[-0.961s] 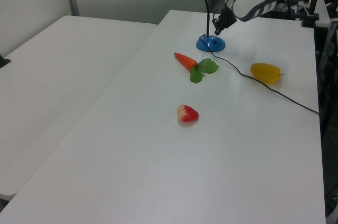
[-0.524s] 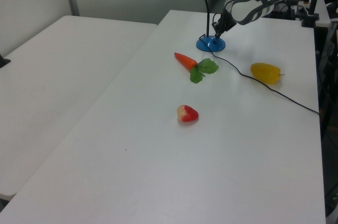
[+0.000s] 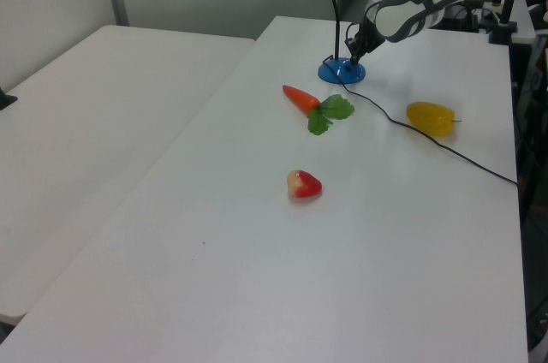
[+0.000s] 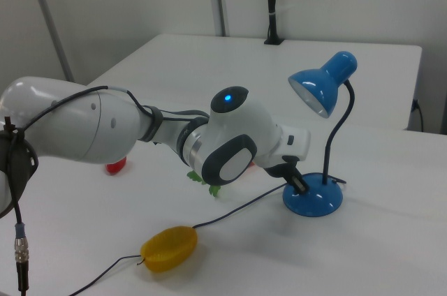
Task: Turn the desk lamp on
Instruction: 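Lower the closed gripper onto the switch on the lamp base, then press down on the lamp base switch with the gripper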
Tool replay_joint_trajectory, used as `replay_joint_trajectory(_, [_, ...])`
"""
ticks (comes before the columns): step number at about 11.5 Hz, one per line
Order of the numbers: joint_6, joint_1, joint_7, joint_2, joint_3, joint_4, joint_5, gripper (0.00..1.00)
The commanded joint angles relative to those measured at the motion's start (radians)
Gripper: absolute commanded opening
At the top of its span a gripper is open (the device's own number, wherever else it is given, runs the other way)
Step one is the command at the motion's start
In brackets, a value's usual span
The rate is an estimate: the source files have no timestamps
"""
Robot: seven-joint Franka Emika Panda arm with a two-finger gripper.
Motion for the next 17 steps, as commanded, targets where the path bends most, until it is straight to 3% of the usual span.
replay_joint_trajectory(1, [0.007,-0.004,0.016,0.035,0.005,0.058,0.009,0.00])
replay_joint_trajectory(17, [-0.045,0.010,0.016,0.032,0.015,0.056,0.001,0.00])
